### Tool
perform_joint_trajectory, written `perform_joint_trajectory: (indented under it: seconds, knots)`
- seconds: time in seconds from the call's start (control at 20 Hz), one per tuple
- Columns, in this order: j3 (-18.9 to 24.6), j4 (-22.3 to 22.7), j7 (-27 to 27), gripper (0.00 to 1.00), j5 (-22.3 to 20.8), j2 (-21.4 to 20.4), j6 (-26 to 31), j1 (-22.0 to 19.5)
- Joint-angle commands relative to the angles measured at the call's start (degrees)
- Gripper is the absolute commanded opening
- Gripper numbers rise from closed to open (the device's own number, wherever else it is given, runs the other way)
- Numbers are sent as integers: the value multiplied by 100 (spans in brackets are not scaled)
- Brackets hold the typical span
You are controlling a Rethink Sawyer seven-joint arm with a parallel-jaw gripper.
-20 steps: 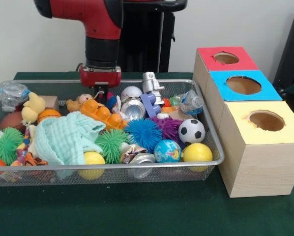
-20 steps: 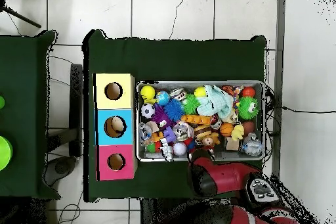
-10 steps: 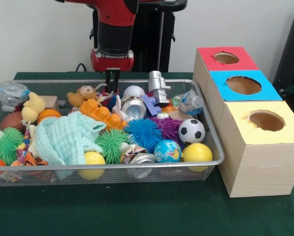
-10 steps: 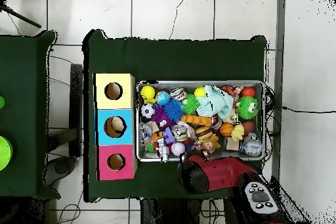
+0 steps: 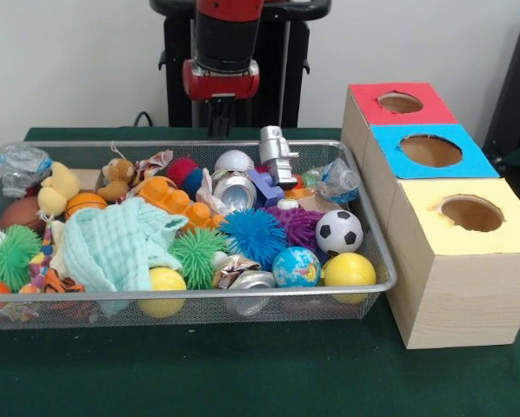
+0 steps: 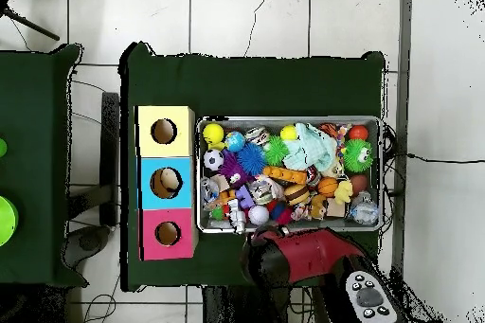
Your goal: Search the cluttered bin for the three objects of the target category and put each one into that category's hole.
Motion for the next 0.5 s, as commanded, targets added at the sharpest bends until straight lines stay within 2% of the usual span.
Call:
perform_joint_trajectory:
  seconds: [0.05, 0.3, 0.5]
  knots:
    - [864, 98, -519, 0, 248, -307, 957, -191]
    - [1036, -22, -537, 0, 163, -233, 1047, -321]
    - [1091, -281, -490, 0, -201, 216, 633, -510]
